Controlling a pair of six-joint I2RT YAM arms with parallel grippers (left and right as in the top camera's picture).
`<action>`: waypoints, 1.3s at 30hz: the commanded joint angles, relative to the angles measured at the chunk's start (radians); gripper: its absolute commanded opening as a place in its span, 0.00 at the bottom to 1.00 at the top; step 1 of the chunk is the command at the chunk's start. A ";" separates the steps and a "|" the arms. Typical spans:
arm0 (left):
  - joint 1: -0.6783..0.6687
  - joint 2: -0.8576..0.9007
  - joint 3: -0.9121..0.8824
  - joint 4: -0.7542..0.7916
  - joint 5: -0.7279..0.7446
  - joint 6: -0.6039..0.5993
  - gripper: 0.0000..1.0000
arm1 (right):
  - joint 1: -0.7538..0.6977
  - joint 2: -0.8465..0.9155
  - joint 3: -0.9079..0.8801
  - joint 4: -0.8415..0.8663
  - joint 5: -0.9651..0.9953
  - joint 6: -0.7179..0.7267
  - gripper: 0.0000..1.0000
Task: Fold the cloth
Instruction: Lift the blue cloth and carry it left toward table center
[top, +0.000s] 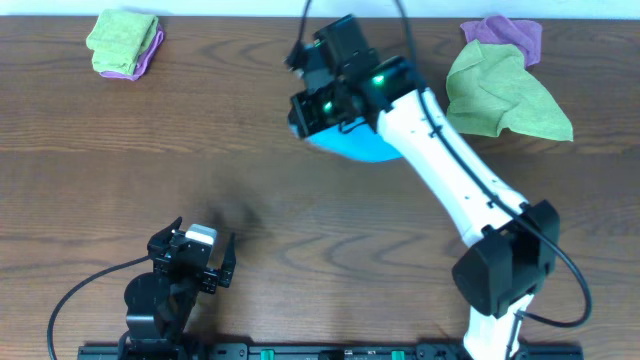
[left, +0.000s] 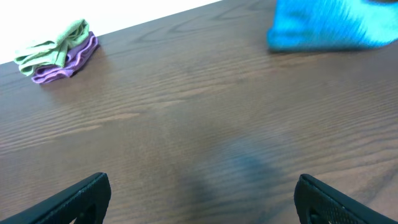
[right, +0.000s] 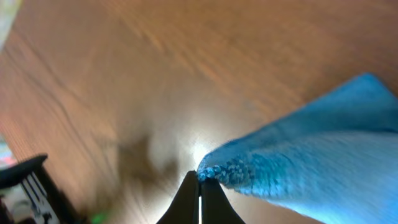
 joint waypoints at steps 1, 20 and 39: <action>-0.004 -0.006 -0.019 -0.002 0.003 0.003 0.96 | 0.029 0.000 0.022 -0.070 0.050 -0.068 0.02; -0.004 -0.006 -0.019 -0.002 0.003 0.003 0.95 | 0.032 0.044 -0.038 -0.217 0.457 -0.174 0.89; -0.004 -0.006 -0.019 -0.002 0.003 0.003 0.95 | -0.069 0.295 -0.043 0.015 0.441 -0.191 0.67</action>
